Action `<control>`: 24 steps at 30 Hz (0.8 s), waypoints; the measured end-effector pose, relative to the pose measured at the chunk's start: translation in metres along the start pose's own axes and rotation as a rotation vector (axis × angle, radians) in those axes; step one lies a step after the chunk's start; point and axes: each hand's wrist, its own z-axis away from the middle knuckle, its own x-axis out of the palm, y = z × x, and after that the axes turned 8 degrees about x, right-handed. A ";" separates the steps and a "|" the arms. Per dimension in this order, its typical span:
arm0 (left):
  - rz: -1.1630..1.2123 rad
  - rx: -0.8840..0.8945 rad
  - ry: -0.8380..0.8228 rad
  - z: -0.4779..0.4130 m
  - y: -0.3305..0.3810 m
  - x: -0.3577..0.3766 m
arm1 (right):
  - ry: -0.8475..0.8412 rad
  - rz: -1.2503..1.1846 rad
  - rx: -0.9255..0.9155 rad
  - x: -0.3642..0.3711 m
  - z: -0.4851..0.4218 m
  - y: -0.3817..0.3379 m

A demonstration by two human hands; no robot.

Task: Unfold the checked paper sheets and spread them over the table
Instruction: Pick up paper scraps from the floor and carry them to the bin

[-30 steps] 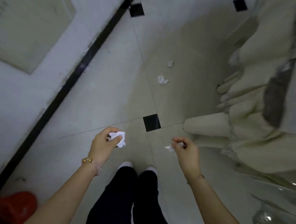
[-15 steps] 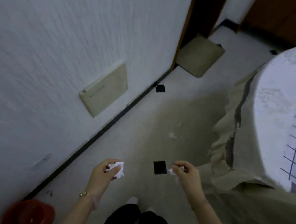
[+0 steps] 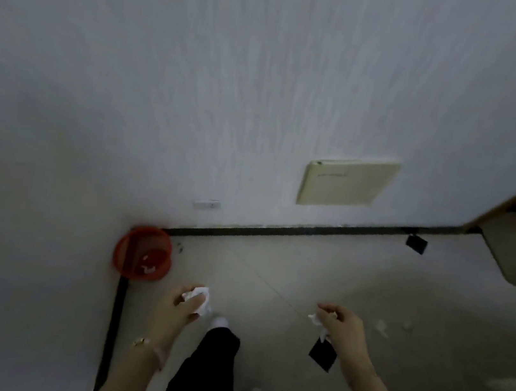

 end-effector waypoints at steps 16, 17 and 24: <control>0.280 -0.113 0.625 -0.023 -0.039 -0.176 | -0.474 0.419 -0.126 0.263 -0.066 -0.121; 0.290 -0.129 0.628 -0.031 -0.038 -0.183 | -0.487 0.418 -0.105 0.278 -0.070 -0.127; 0.322 -0.229 0.630 -0.104 -0.036 -0.226 | -0.520 0.389 0.100 0.383 -0.107 -0.156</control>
